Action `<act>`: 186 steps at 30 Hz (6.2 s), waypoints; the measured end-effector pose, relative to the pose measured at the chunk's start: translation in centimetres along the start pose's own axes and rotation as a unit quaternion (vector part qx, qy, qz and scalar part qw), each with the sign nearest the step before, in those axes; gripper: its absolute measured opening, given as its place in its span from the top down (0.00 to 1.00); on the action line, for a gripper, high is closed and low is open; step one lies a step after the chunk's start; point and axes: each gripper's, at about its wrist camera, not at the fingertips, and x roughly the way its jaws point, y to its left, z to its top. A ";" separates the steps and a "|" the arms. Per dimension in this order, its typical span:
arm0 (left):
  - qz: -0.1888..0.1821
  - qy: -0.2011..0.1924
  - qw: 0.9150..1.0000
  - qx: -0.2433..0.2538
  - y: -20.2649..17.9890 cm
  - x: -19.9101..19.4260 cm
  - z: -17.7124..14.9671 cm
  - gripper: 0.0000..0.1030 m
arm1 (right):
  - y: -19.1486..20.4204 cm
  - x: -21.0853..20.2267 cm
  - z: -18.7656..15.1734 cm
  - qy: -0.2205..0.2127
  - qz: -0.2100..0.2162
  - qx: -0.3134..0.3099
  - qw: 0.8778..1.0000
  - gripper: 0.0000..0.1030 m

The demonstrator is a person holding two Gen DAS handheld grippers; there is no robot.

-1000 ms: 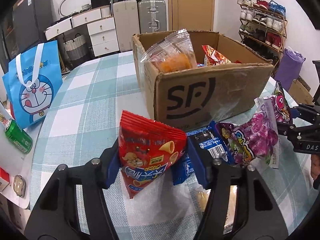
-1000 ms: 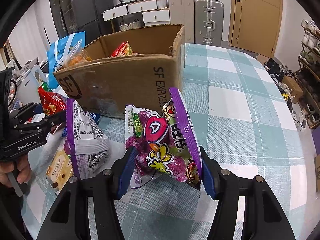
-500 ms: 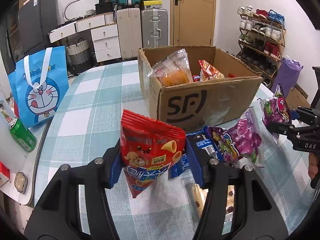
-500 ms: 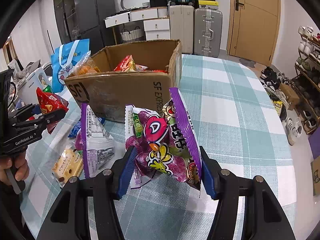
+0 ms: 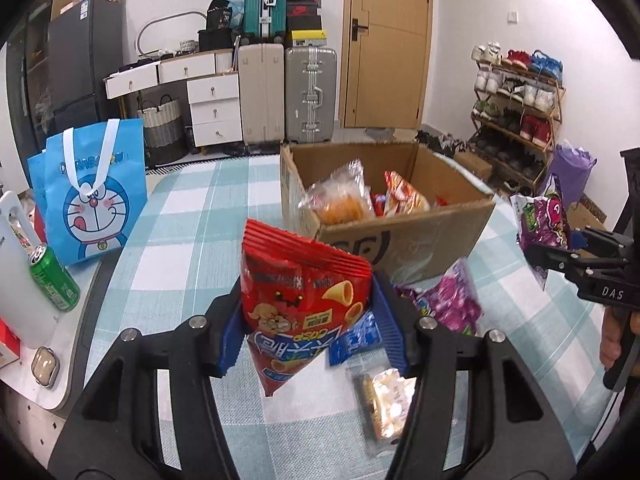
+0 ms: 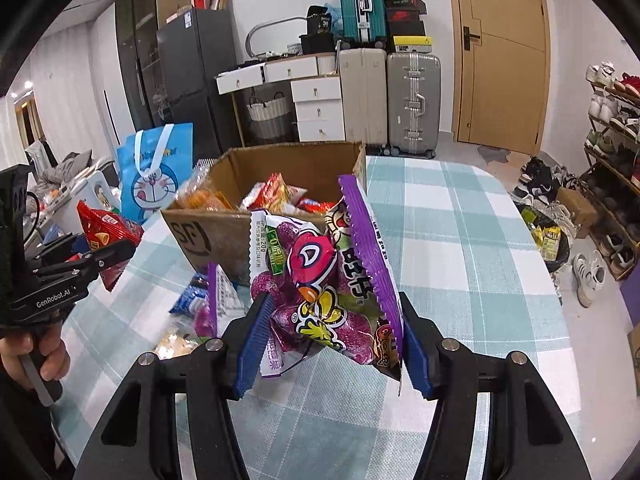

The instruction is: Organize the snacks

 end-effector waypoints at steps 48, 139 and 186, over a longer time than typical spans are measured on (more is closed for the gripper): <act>0.021 -0.019 0.999 -0.029 -4.2 6.5 8.9 0.47 | 2.6 7.7 8.5 -0.027 -0.004 0.046 0.999 0.41; -0.035 0.018 0.999 -0.002 -2.4 3.7 2.3 0.01 | 0.0 5.6 2.9 0.001 0.026 0.044 0.999 0.06; 0.011 0.089 0.995 -0.040 1.8 1.3 -5.6 0.01 | 3.9 8.7 -2.1 0.064 0.080 0.021 0.994 0.55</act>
